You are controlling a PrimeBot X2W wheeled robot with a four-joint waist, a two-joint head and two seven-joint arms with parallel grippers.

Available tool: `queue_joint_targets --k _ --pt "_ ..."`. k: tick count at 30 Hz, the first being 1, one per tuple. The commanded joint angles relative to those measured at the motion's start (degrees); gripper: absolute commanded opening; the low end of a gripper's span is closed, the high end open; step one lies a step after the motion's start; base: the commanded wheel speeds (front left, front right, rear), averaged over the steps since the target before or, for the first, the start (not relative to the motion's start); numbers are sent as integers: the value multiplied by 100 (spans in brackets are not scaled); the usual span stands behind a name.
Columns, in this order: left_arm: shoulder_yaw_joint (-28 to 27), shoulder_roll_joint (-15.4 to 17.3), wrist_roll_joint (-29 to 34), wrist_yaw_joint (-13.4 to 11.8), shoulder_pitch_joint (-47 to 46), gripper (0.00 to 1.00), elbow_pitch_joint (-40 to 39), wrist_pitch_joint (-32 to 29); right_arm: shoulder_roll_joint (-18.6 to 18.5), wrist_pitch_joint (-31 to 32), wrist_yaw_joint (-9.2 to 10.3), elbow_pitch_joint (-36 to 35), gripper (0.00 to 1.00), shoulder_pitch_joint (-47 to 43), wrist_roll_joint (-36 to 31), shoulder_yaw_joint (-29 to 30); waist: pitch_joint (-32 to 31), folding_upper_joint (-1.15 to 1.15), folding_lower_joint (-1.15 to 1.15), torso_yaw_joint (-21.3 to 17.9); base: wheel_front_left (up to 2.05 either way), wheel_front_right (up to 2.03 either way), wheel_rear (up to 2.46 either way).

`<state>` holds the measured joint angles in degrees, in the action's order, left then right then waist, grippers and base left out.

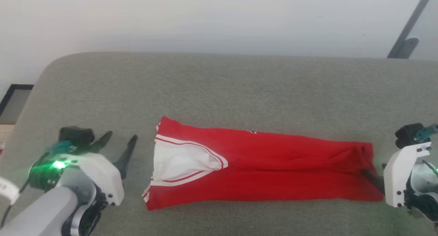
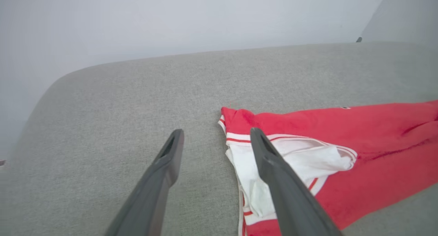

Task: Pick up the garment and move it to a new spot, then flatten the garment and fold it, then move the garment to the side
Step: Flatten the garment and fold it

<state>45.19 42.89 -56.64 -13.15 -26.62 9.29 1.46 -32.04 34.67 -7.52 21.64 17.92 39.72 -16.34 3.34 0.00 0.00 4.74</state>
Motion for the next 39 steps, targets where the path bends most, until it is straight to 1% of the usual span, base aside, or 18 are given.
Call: queue_joint_targets --k 1,2,4,5,7,9,14,17,20,21,24,25,26,27,33,36,39 --pt "-88 -3 -39 -52 146 100 -29 196 47 -63 7 68 100 -25 -55 62 -10 0 0 67 0 0 0" --pt "-103 11 52 -88 227 100 -46 385 39 -85 7 140 100 -24 -89 99 -8 0 0 107 0 0 0" --pt "-211 -19 37 -170 391 100 -25 721 45 -142 7 248 100 12 -142 132 15 0 0 176 0 0 0" --pt "-235 -19 82 -173 462 100 -7 874 57 -155 7 324 100 44 -166 159 30 0 0 208 0 0 0" --pt "-374 -53 65 -268 610 100 47 1108 70 -189 7 470 100 114 -198 160 59 0 0 263 0 0 0" --pt "-529 -109 57 -297 780 100 68 1255 53 -222 8 640 100 185 -254 130 88 0 0 318 0 0 0" --pt "-971 -321 163 -272 1174 100 100 1373 99 -219 7 1115 100 315 -189 42 175 0 0 496 0 0 0" --pt "-1308 -503 321 -237 1356 100 38 1382 154 -195 7 1370 100 367 -85 -29 234 0 0 608 0 0 0" --pt "-1671 -682 611 -184 1525 100 -14 1373 242 -221 4 1598 100 424 28 -135 306 0 0 698 0 0 0" --pt "-1671 -682 611 -184 1525 100 -14 1373 242 -221 4 1598 100 424 28 -135 306 0 0 698 0 0 0" --pt "-1948 -887 839 -80 1659 100 -62 1374 359 -184 3 1772 100 475 153 -279 362 0 0 784 0 0 0" --pt "-2050 -940 953 -49 1694 100 -73 1374 400 -122 -4 1803 71 492 225 -342 378 0 0 804 0 0 0" --pt "-2122 -1001 1007 -7 1731 100 -71 1375 437 -88 -12 1817 25 513 284 -411 393 0 0 818 0 0 0" --pt "-2201 -1073 1042 45 1761 100 -77 1375 455 -81 -12 1805 0 533 322 -480 406 0 0 829 0 0 0" --pt "-2606 -1380 1361 250 1916 100 -33 1376 278 -163 -6 1859 0 650 548 -656 461 0 0 840 0 0 0" --pt "-2740 -1470 1469 329 1972 100 21 1375 116 -312 8 1868 0 731 622 -666 463 0 0 809 0 0 0" --pt "-2833 -1555 1586 396 2011 100 56 1375 -120 -482 17 1941 0 801 665 -609 465 0 0 759 0 0 0"
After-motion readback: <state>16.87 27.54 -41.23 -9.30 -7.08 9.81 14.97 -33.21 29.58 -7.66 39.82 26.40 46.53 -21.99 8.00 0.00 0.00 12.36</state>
